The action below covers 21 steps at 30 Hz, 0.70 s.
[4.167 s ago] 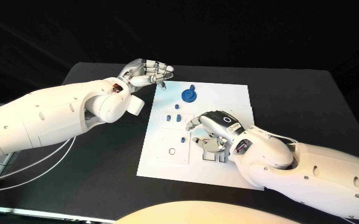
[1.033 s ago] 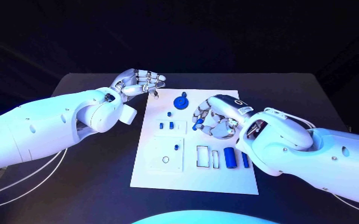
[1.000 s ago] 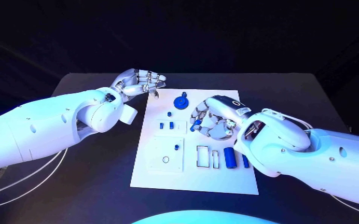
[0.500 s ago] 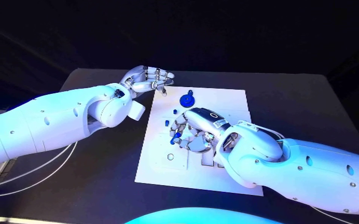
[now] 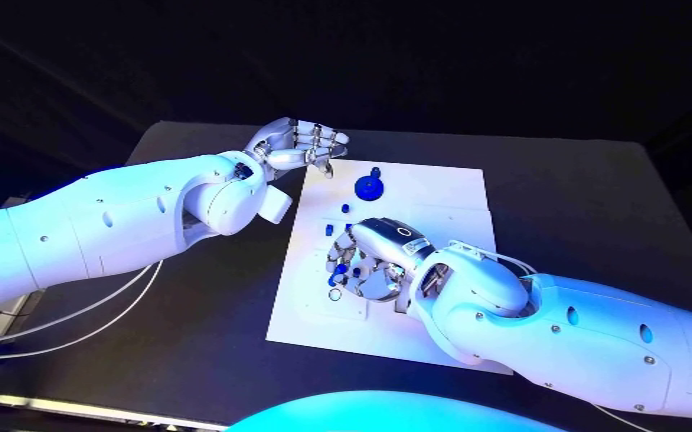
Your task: Assemble the parts on the task board
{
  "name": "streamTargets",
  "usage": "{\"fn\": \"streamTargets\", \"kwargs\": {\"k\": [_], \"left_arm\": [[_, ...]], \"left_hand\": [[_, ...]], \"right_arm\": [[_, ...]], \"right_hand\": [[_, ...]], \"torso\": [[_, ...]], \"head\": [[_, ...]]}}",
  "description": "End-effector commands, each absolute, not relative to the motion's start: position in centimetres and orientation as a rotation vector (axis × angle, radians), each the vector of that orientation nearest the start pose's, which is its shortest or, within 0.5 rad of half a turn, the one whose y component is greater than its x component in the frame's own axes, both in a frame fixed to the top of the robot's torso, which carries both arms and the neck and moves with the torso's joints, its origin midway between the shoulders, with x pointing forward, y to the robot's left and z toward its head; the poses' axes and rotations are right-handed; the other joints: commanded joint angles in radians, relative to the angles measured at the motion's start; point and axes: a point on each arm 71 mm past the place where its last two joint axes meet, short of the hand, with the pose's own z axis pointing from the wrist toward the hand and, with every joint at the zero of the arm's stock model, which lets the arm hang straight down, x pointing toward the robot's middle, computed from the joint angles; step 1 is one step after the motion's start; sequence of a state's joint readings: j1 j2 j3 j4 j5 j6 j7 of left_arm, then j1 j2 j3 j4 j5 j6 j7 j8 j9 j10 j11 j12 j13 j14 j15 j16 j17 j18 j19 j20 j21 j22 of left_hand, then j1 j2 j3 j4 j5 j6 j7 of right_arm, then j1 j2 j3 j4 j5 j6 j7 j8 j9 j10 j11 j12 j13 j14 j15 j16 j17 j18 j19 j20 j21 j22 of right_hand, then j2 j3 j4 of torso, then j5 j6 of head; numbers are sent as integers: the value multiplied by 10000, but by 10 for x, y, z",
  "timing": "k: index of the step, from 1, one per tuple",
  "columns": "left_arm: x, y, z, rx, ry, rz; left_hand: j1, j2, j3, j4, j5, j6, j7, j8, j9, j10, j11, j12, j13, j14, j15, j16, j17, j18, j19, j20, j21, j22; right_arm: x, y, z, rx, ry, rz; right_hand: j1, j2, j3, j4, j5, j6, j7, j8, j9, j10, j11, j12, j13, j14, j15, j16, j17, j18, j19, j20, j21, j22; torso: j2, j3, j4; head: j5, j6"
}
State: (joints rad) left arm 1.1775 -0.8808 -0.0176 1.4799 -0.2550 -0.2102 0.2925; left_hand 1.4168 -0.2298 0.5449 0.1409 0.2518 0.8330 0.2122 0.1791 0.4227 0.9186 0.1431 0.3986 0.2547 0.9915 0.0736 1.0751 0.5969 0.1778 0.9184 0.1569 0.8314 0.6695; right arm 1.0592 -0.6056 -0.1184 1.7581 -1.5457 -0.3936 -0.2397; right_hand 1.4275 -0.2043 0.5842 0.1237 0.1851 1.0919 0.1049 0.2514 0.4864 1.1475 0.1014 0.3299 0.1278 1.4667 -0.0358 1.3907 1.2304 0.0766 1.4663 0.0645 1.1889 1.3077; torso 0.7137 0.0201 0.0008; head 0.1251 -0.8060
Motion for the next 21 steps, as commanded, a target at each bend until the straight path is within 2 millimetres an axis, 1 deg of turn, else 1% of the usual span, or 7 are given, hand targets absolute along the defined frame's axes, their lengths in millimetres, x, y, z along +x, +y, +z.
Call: {"fn": "streamTargets", "kwargs": {"k": [1,6,12,16,21], "left_arm": [[492,229,-185,-8824,15848,-14734],[492,230,-185,-8827,15849,-14728],[491,230,-185,-8829,15847,-14720],[491,231,-185,-8837,15839,-14697],[491,231,-185,-8837,15844,-14694]], "left_hand": [[-45,1,-58,22,49,-45,-5,-31,-4,-66,25,34,-6,-62,-25,-19,-15,57,-3,52,-69,-17],[-45,1,-58,22,49,-45,-5,-31,-4,-66,25,34,-6,-62,-25,-19,-15,57,-3,52,-69,-17],[-45,1,-58,22,49,-45,-5,-31,-4,-66,25,34,-6,-62,-25,-19,-15,57,-3,52,-69,-17],[-45,1,-58,22,49,-45,-5,-31,-4,-66,25,34,-6,-62,-25,-19,-15,57,-3,52,-69,-17],[-45,1,-58,22,49,-45,-5,-31,-4,-66,25,34,-6,-62,-25,-19,-15,57,-3,52,-69,-17]], "right_arm": [[365,-31,-232,-3451,17259,10102],[364,-30,-236,-3534,17372,10053],[362,-30,-239,-3666,17544,9998],[362,-31,-241,-3727,17588,9969],[361,-30,-242,-3802,17648,9939]], "right_hand": [[-20,11,295,-348,-1,-10,63,32,7,758,-655,19,26,368,-53,-40,-11,-101,213,-68,-65,1324],[-18,18,308,-370,5,-23,68,28,16,755,-651,9,34,366,-50,-44,-17,-102,213,-65,-59,1329],[-18,18,308,-370,5,-23,68,28,16,755,-651,9,34,366,-50,-44,-17,-102,213,-65,-59,1329],[-23,19,311,-379,5,-25,71,29,22,756,-649,4,39,371,-48,-32,5,-102,212,-64,-61,1330],[-23,19,311,-379,5,-25,71,29,22,756,-649,4,39,371,-48,-32,5,-102,212,-64,-61,1330]], "torso": [[4,0,8],[-11,-6,-4],[-7,0,-7],[-5,11,-18],[-11,9,-20]], "head": [[33,-38],[78,-93],[21,-115],[56,-146],[60,-167]]}}
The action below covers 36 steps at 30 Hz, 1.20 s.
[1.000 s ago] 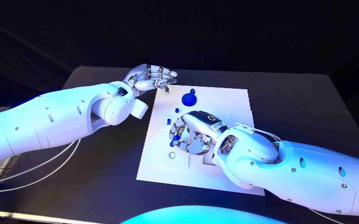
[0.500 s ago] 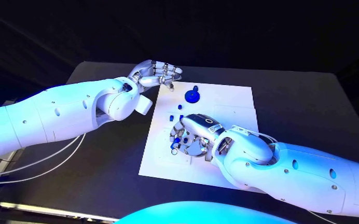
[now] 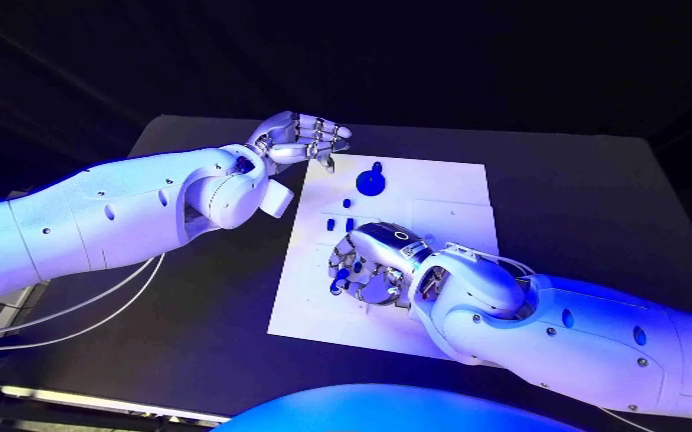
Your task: Assemble the parts on the task board
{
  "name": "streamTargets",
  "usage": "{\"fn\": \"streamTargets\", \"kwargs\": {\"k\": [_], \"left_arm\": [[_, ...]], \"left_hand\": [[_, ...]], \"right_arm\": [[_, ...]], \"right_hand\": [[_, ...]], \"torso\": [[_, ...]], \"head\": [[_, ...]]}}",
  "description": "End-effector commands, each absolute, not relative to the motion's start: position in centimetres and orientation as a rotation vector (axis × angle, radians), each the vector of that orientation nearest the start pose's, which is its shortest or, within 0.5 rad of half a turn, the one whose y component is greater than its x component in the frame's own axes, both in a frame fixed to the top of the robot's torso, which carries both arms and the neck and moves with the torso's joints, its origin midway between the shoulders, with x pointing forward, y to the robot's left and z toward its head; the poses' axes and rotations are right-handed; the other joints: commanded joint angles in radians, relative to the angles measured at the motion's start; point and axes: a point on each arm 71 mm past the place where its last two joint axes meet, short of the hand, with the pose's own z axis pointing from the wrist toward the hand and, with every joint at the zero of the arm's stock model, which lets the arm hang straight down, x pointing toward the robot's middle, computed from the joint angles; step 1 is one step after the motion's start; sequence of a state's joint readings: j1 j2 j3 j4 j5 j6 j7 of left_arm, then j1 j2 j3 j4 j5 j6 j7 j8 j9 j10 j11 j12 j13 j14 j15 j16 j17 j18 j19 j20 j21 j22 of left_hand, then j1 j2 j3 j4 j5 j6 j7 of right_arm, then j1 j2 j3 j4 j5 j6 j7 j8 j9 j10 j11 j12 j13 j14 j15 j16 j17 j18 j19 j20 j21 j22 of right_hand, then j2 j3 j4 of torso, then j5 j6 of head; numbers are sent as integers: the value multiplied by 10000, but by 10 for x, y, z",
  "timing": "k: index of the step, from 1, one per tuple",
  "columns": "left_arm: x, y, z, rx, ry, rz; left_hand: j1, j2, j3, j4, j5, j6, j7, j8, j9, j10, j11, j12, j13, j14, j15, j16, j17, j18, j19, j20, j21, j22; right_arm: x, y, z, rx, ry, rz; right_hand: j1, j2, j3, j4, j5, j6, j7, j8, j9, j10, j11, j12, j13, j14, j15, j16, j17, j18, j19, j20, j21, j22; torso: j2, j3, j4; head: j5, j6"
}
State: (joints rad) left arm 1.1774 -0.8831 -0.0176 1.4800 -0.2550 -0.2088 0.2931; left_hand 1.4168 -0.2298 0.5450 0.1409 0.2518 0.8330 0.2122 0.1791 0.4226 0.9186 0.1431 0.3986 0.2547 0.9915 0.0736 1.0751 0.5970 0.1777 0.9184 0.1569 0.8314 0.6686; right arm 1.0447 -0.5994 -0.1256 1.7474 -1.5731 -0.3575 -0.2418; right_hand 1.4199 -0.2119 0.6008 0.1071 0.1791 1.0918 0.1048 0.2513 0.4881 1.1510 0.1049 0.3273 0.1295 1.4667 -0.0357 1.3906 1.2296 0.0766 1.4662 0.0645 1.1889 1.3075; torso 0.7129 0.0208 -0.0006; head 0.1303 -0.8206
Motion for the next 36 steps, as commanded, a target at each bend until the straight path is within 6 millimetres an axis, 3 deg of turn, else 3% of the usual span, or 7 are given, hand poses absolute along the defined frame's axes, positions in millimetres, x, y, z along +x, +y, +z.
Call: {"fn": "streamTargets", "kwargs": {"k": [1,23,31,36], "left_arm": [[491,231,-185,-8838,15844,-14693],[491,232,-184,-8843,15748,-14641],[491,232,-184,-8843,15746,-14640],[491,233,-184,-8845,15745,-14635]], "left_hand": [[-45,1,-58,22,49,-45,-5,-31,-3,-67,25,35,-6,-62,-25,-19,-16,58,-3,52,-69,-8],[-23,14,-68,30,54,-49,-11,-26,-1,-82,19,68,-6,-69,-30,-7,-21,63,0,53,-88,-20],[-23,14,-68,30,54,-49,-11,-26,-1,-82,19,68,-6,-69,-30,-7,-21,63,0,53,-88,-20],[-23,14,-68,30,54,-49,-11,-26,-1,-82,19,68,-6,-69,-30,-7,-21,63,0,53,-88,-20]], "right_arm": [[361,-30,-242,-3812,17657,9939],[360,-28,-249,-4028,17597,9296],[355,-23,-249,-4573,17470,9376],[351,-20,-250,-4917,17540,9593]], "right_hand": [[53,95,145,-213,65,-24,71,30,5,721,-684,30,21,370,-49,-32,14,-102,213,-65,-61,1332],[39,93,149,-237,63,-22,72,35,23,726,-682,20,35,368,-45,-40,-2,-97,204,-61,-94,1325],[-19,-7,123,-339,16,-39,75,24,59,699,-677,-34,72,362,-40,-56,-27,-84,182,-54,-164,1314],[-274,-191,16,-351,137,-281,109,-162,23,493,-605,-230,82,393,18,14,89,-62,123,-13,-338,1277]], "torso": [[-3,2,-7],[-1,-7,5],[-4,-12,2],[-2,-3,6]], "head": [[9,-21],[-16,-62],[-18,-63],[-18,-72]]}}
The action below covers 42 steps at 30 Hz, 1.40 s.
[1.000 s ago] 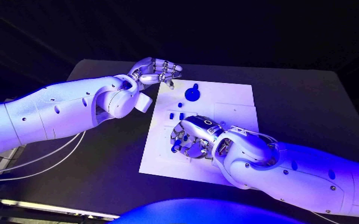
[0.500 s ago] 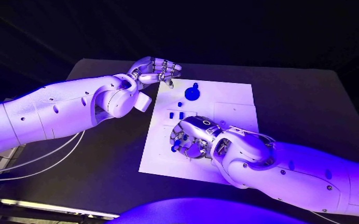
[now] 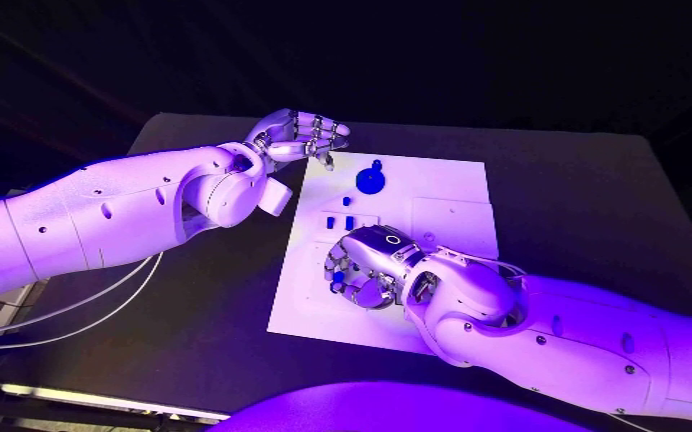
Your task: Assemble the parts on the task board
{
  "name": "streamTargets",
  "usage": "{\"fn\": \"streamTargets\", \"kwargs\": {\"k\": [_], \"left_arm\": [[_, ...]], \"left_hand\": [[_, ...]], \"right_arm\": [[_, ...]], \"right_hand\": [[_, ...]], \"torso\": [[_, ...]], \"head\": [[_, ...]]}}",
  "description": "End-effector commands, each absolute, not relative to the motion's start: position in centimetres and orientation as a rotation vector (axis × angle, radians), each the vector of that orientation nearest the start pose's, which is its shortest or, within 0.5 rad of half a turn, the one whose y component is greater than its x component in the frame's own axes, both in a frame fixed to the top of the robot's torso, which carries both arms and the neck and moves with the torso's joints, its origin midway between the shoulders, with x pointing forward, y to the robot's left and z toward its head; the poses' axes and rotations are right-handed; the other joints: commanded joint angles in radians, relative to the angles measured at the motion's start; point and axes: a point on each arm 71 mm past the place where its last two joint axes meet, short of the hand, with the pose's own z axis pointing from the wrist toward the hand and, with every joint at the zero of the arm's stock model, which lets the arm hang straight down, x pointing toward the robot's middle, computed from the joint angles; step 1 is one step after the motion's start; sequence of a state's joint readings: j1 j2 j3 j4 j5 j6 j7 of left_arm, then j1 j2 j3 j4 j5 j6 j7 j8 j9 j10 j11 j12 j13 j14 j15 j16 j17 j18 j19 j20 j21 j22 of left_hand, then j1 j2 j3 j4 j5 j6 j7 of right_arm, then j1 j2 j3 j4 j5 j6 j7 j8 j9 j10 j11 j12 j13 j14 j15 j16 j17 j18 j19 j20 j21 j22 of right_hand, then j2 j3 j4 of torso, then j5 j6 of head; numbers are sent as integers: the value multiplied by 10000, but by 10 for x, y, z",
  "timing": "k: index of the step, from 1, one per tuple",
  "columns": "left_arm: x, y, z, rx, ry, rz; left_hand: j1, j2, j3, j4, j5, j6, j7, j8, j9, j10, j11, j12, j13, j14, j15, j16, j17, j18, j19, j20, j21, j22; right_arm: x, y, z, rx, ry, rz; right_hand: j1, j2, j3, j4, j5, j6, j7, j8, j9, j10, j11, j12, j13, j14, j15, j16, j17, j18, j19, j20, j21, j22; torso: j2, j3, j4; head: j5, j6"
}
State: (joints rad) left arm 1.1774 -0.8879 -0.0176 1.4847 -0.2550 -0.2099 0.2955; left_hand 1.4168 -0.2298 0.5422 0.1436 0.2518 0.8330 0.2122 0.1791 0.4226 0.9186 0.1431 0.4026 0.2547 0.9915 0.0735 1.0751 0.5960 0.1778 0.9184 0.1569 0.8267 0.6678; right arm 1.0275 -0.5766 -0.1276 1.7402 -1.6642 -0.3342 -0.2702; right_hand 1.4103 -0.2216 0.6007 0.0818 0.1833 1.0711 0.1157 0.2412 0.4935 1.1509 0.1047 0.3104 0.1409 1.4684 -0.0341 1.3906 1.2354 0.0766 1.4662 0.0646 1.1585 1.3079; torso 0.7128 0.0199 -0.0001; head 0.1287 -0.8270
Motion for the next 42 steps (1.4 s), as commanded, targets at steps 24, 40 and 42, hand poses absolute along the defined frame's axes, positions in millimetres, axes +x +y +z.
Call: {"fn": "streamTargets", "kwargs": {"k": [24,40,42], "left_arm": [[490,234,-185,-8894,15815,-14653],[490,237,-185,-8916,15766,-14597],[490,237,-184,-8910,15724,-14595]], "left_hand": [[32,14,-38,-25,58,-59,-14,-25,-1,-98,16,51,-9,-75,-36,-1,-17,66,9,47,-44,-14],[28,16,-47,-15,55,-62,-9,-24,-1,-109,20,61,-12,-75,-34,4,-20,64,16,47,-45,-15],[28,16,-47,-15,55,-62,-9,-24,-1,-109,20,61,-12,-75,-34,4,-20,64,16,47,-45,-15]], "right_arm": [[350,-23,-244,-4473,16852,10066],[375,-100,-207,-994,17105,10953],[386,-123,-198,215,17314,10581]], "right_hand": [[-174,-268,-1778,-77,202,-1108,226,-1099,-426,-2562,120,-449,-520,-598,656,-732,-1637,384,-853,593,-3058,424],[1415,497,-6380,2105,637,-1709,615,-1479,-701,-3814,230,1640,-378,-2106,811,-1365,-4259,818,-1712,821,-6193,-737],[587,917,-6397,2036,1192,-1464,612,-1332,-708,-1970,-2,2579,-45,-1704,609,-1146,-3891,689,-1287,642,-5302,-457]], "torso": [[-2,10,-6],[-25,-9,-18],[-38,-12,-31]], "head": [[-53,13],[-393,219],[-568,305]]}}
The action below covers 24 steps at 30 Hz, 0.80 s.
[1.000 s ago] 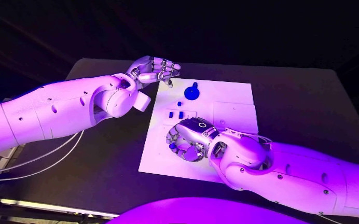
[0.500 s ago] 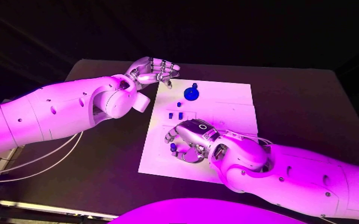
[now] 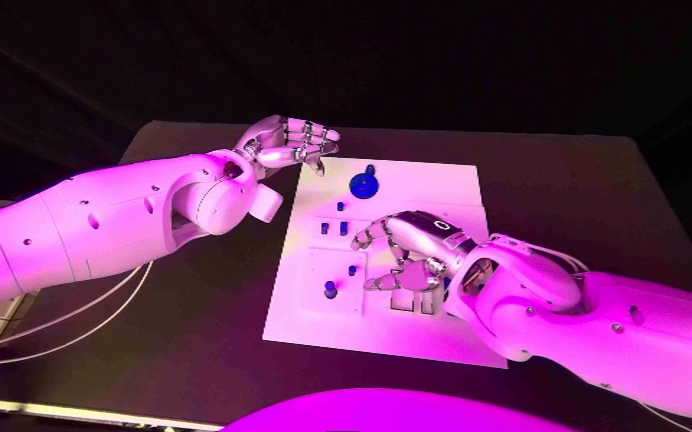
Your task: Assemble the parts on the task board
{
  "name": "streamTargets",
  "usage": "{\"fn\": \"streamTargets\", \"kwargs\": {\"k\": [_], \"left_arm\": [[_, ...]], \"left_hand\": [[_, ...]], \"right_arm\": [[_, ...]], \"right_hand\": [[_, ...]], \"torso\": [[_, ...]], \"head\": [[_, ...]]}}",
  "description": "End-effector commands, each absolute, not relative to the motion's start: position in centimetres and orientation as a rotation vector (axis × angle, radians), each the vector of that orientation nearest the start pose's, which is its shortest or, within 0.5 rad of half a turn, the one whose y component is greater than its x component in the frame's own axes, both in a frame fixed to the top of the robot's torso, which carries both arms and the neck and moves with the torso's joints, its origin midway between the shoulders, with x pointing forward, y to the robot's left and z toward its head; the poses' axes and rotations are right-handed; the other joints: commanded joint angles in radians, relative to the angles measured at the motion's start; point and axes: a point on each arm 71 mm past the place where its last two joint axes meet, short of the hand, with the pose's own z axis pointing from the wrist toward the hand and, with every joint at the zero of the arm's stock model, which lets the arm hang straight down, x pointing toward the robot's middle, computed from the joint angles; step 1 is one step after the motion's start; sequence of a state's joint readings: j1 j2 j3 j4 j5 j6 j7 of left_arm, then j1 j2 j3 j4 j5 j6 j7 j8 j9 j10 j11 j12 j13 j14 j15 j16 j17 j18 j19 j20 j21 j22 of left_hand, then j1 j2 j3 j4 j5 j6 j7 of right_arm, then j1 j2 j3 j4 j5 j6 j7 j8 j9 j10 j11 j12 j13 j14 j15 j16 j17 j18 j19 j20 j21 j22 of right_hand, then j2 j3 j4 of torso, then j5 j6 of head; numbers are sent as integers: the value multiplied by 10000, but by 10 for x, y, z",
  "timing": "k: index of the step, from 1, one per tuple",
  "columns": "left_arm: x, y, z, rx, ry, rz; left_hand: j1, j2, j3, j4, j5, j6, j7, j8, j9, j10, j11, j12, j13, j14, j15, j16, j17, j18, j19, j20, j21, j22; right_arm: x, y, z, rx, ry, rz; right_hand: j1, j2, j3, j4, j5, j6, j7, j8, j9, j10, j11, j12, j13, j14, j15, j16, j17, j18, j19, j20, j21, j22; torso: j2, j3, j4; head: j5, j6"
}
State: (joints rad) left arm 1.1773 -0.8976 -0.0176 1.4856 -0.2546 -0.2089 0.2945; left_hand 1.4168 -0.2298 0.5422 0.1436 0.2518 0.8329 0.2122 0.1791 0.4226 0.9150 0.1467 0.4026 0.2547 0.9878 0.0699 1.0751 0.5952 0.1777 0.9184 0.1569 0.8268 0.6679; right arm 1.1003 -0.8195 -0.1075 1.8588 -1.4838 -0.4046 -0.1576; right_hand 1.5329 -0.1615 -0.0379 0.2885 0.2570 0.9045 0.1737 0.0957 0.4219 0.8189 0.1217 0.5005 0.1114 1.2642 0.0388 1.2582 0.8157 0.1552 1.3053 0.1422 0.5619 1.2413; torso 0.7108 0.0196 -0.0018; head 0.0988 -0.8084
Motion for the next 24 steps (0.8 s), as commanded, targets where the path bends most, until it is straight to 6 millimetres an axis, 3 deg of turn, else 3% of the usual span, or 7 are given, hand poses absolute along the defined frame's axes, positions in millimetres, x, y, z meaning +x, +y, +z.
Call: {"fn": "streamTargets", "kwargs": {"k": [1,5,9,12,15,17,24], "left_arm": [[490,237,-184,-8908,15705,-14592],[490,238,-185,-8917,15642,-14571],[489,239,-186,-8954,15623,-14567],[488,240,-188,-9006,15636,-14551],[486,242,-190,-9057,15643,-14528],[485,243,-191,-9083,15633,-14502],[483,245,-192,-9119,15624,-14471]], "left_hand": [[28,16,-48,-14,55,-62,-9,-25,-1,-73,-16,61,-11,-38,3,4,-12,65,16,47,-46,-16],[29,16,-50,-13,55,-62,-10,-24,-1,-74,-16,65,-12,-38,3,5,-12,65,17,47,-47,-17],[29,16,-50,-13,55,-62,-10,-24,-1,-74,-16,65,-12,-38,3,5,-12,65,17,47,-47,-17],[29,16,-50,-13,55,-62,-10,-24,-1,-74,-16,65,-12,-38,3,5,-12,65,17,47,-47,-17],[27,17,-54,-9,55,-61,-12,-22,0,-76,-17,71,-12,-37,4,8,-13,64,20,47,-48,-17],[34,20,-51,-11,58,-61,-13,-22,0,-77,-18,73,-13,-37,3,9,-14,65,21,47,-48,-17],[39,21,-50,-12,60,-63,-12,-22,0,-80,-18,76,-13,-37,2,11,-14,65,22,46,-47,-17]], "right_arm": [[390,-133,-196,643,17395,10382],[399,-171,-188,1919,17703,9489],[401,-202,-187,2653,18109,8607],[397,-217,-188,2814,18440,8039],[392,-226,-189,2848,18756,7558],[389,-232,-190,2870,18968,7201],[375,-245,-204,3131,19638,5975]], "right_hand": [[-792,285,-41,28,504,351,-15,254,30,1988,-279,950,418,729,-225,424,835,-201,634,-234,1414,450],[-1145,210,-123,34,373,643,-469,835,203,3441,-768,2329,1661,1729,-740,837,1960,-536,1480,-680,3554,1147],[-1613,310,-251,15,369,423,-593,1569,481,4786,-906,6860,8117,2282,-817,1462,3661,-672,1750,-848,4420,1497],[-1905,378,-375,35,312,473,-654,1959,655,5668,-948,8558,10838,2550,-841,2047,4982,-774,1890,-869,5112,1770],[-2069,440,-441,49,223,544,-704,2152,739,5909,-985,8962,11575,2669,-870,2333,5616,-866,2012,-895,5743,2014],[-2124,428,-474,47,87,613,-736,2213,764,6037,-1013,9095,11841,2725,-892,2450,5883,-935,2098,-913,6209,2171],[-2590,326,-596,66,-155,789,-819,2364,817,6492,-1081,9560,12725,2889,-946,2792,6688,-1101,2277,-967,7304,2547]], "torso": [[-17,-6,-15],[-64,-21,-36],[-102,-1,-49],[-112,23,-65],[-117,33,-74],[-114,5,-71],[-91,-17,-27]], "head": [[-359,163],[-732,247],[-977,294],[-1102,307],[-1252,280],[-1309,274],[-1495,307]]}}
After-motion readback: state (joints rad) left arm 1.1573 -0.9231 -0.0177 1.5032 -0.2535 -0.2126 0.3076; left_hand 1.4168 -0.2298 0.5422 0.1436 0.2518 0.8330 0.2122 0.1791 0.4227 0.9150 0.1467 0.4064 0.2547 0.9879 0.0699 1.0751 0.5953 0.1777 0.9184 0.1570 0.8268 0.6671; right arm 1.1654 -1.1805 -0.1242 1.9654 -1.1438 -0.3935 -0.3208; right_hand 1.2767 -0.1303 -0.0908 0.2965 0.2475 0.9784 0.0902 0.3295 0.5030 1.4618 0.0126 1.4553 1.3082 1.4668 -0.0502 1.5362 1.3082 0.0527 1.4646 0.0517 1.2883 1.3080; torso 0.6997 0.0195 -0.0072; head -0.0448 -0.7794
